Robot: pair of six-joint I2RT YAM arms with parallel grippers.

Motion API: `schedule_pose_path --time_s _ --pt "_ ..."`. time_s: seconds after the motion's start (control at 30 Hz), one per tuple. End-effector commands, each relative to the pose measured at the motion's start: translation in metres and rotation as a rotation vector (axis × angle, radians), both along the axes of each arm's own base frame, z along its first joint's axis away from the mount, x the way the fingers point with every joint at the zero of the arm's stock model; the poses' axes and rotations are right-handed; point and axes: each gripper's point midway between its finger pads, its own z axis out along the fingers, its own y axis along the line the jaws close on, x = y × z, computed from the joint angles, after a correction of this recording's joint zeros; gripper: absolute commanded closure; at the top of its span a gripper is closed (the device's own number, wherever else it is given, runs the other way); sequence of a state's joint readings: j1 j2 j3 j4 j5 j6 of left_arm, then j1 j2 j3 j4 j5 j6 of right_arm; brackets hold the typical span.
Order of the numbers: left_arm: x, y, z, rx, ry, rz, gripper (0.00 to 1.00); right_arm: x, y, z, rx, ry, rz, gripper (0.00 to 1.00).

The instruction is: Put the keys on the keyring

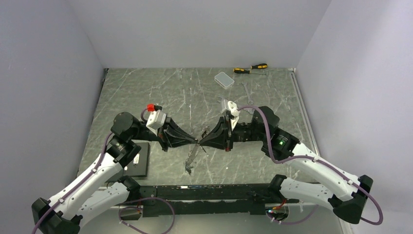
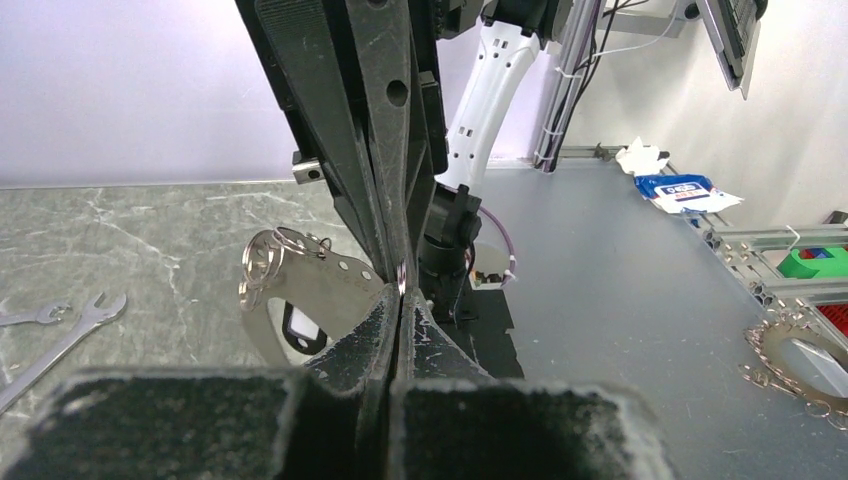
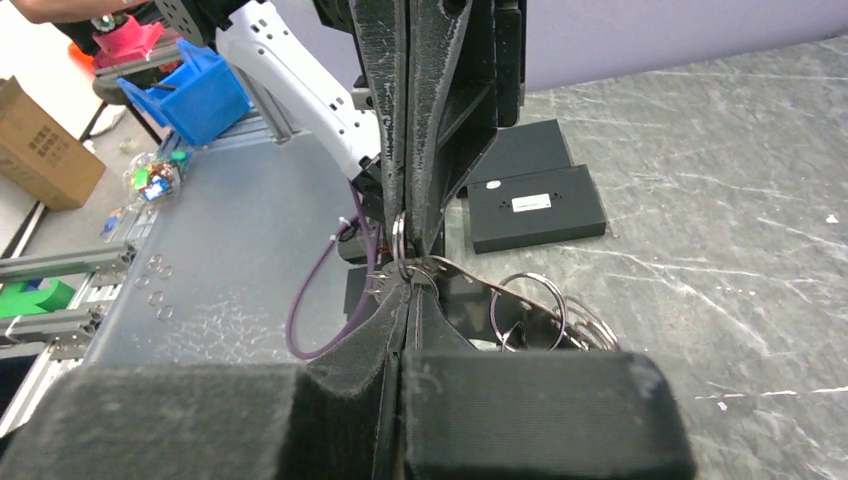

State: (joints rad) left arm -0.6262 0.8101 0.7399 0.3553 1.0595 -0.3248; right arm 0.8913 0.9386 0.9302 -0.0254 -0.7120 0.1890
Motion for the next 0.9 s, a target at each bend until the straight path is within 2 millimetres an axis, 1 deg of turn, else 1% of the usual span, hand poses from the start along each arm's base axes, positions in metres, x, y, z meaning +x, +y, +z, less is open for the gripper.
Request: schedule_pose_path --time_s 0.0,0.03,0.07,0.1,0.13,0.2,0.33,0.43,0.57,0.63,0.8,0.87 --pt "-0.005 0.001 0.016 -0.047 -0.053 -0.023 1.0 -0.006 -0.009 0.022 0.05 -0.028 -0.006 0.87" --pt "-0.005 0.001 0.017 -0.052 -0.053 -0.024 1.0 -0.007 -0.01 0.018 0.045 -0.031 -0.005 0.72" --pt "-0.006 0.001 0.019 -0.058 -0.053 -0.025 1.0 -0.007 -0.011 0.015 0.042 -0.034 -0.008 0.61" --pt "-0.006 0.001 0.02 -0.062 -0.052 -0.026 1.0 -0.008 -0.013 0.015 0.047 -0.04 -0.015 0.55" --pt "-0.006 0.002 0.021 -0.066 -0.053 -0.026 1.0 -0.008 -0.015 0.013 0.049 -0.045 -0.023 0.51" --pt "-0.007 0.002 0.022 -0.074 -0.056 -0.025 1.0 -0.008 -0.018 0.015 0.058 -0.057 -0.036 0.48" --pt "-0.007 0.002 0.023 -0.088 -0.056 -0.024 1.0 -0.009 -0.021 0.021 0.082 -0.072 -0.038 0.47" --pt "-0.007 0.001 0.024 -0.092 -0.046 -0.03 1.0 -0.007 -0.021 0.034 0.123 -0.106 -0.057 0.47" --pt "-0.006 0.0 0.022 -0.086 -0.039 -0.032 1.0 -0.005 -0.024 0.044 0.15 -0.143 -0.076 0.48" --pt "-0.005 -0.001 0.02 -0.08 -0.034 -0.039 1.0 -0.004 -0.023 0.045 0.15 -0.162 -0.078 0.5" --pt "-0.003 -0.002 0.018 -0.086 -0.022 -0.031 1.0 0.0 -0.017 0.037 0.106 -0.172 -0.06 0.55" --pt "0.0 -0.003 0.018 -0.093 -0.014 -0.011 1.0 0.003 -0.015 0.027 0.067 -0.154 -0.067 0.52"
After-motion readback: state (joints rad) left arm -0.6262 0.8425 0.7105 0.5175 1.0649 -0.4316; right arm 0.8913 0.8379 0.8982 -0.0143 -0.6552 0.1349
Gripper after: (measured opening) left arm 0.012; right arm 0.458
